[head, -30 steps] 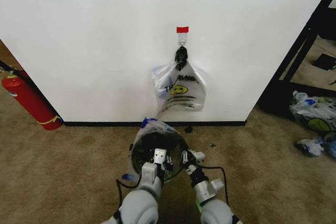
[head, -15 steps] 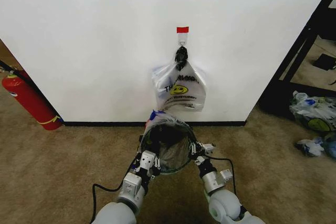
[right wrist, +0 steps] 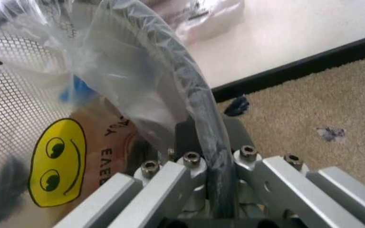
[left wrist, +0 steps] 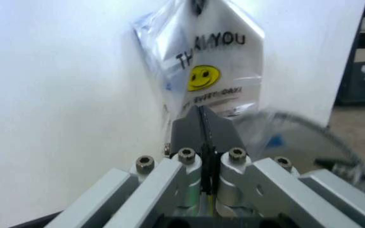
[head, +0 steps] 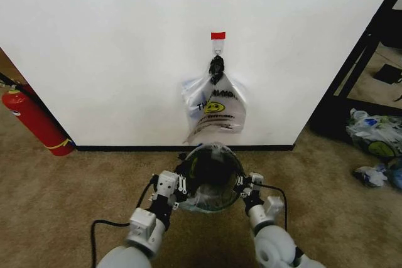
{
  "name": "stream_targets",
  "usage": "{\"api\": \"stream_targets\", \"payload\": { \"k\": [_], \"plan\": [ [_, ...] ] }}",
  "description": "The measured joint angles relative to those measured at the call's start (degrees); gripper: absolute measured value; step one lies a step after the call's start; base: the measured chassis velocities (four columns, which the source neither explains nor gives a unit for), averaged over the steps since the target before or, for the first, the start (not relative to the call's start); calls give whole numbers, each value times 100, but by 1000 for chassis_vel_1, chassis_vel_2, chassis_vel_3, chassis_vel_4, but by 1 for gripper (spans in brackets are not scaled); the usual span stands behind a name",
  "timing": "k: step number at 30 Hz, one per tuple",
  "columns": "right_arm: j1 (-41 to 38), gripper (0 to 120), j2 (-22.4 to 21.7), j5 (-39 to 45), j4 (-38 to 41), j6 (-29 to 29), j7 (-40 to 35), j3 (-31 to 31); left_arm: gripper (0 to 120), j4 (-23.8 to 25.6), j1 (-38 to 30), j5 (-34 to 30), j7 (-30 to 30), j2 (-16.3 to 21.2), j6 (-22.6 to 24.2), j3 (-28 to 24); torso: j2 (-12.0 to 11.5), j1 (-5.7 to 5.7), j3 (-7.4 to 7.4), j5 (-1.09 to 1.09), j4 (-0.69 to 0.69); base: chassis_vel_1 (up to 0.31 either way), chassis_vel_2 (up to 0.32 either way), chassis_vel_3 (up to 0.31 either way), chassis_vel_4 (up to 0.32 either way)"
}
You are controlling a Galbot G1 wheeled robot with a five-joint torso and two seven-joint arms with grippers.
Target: Pick up the garbage bag from the wall and place it over the trash bin.
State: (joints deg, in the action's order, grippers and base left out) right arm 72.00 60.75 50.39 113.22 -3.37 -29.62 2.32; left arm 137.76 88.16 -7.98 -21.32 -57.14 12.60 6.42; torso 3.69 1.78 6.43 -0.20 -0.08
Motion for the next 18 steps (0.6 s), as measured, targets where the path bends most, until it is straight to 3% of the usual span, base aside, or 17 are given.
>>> {"api": "stream_targets", "payload": {
  "k": [5, 9, 18],
  "plan": [
    [-23, 0, 110, 310, 180, 11, -146, 119, 0, -529, 252, 104, -320, 6, -79, 4, 0, 0, 0, 0, 1, 0, 0, 0, 0],
    [86, 0, 268, 595, 387, 74, -368, 233, 0, -1125, 354, 453, -464, -279, -294, -142, 0, 0, 0, -1, 1, 0, 0, 0, 0],
    [310, 0, 370, 749, 594, 87, -446, 336, 0, -1494, 63, 584, -314, -603, -353, -276, 0, 0, 0, 1, -1, 0, 0, 0, 0]
  ]
}}
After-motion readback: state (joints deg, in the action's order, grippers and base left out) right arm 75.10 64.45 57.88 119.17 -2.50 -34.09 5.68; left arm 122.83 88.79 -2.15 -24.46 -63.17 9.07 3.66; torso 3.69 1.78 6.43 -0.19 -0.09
